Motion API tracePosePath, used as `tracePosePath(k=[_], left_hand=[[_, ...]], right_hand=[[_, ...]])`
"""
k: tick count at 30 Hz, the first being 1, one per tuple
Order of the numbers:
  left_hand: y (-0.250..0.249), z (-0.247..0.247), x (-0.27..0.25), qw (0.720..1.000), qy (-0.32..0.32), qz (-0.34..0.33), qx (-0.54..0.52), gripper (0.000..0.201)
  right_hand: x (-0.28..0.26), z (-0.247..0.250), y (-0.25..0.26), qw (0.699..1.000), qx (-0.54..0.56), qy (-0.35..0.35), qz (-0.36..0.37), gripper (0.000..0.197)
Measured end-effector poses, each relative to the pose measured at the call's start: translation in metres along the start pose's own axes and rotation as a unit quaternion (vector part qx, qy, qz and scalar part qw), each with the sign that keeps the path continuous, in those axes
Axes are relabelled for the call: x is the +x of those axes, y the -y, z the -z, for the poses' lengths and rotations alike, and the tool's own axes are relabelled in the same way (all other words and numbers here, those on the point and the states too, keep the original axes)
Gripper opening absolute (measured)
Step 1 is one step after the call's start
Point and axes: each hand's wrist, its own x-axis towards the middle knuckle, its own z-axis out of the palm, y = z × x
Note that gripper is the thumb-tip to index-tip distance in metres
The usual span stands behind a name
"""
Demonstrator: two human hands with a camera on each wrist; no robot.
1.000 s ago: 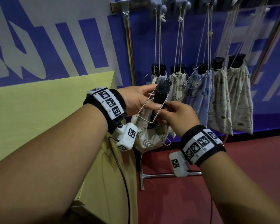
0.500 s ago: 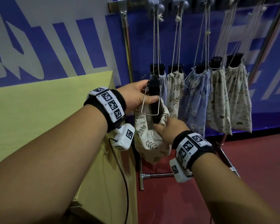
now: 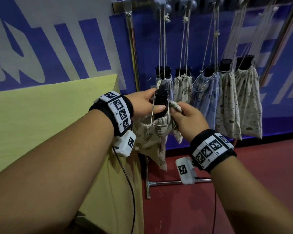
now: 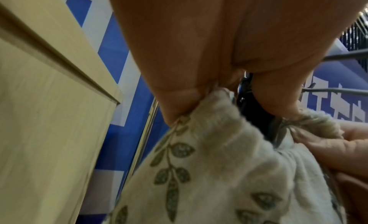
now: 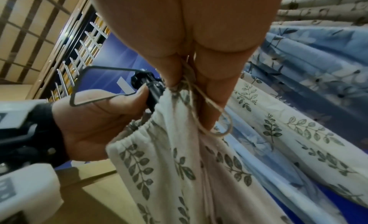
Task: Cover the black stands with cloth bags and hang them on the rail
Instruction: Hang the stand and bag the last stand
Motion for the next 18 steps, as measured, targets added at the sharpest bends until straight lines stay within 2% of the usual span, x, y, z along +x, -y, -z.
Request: tracePosePath(k=[3, 6, 9, 12, 15, 16, 18], left_hand=[[-0.001, 0.001, -0.003, 0.999, -0.021, 0.001, 0.030, 0.056], [-0.003, -0.001, -0.006, 0.997, -0.047, 0.010, 0.067, 0.069], [0.000, -0.002, -0.005, 0.993, -0.057, 0.020, 0.098, 0.068], [0.001, -0.007, -0.001, 0.991, -0.034, 0.036, 0.127, 0.072], [-0.001, -0.007, -0.001, 0.990, 0.000, 0.068, 0.121, 0.088], [-0.004, -0.006, -0.003, 0.992, 0.014, 0.071, 0.104, 0.090], [-0.007, -0.004, -0.006, 0.995, 0.029, 0.068, 0.067, 0.079]], right_hand=[[0.000, 0.000, -0.004, 1.000, -0.009, -0.006, 0.000, 0.016], [0.003, 0.000, -0.007, 1.000, -0.025, 0.006, -0.004, 0.020], [0.003, 0.004, -0.006, 0.998, -0.053, 0.017, -0.006, 0.016], [-0.001, 0.009, -0.001, 0.997, -0.074, 0.036, -0.010, 0.016], [-0.004, 0.013, 0.002, 0.996, -0.074, 0.048, -0.015, 0.017], [-0.005, 0.015, 0.003, 0.996, -0.072, 0.051, -0.017, 0.018], [-0.006, 0.017, 0.003, 0.996, -0.063, 0.055, -0.017, 0.019]])
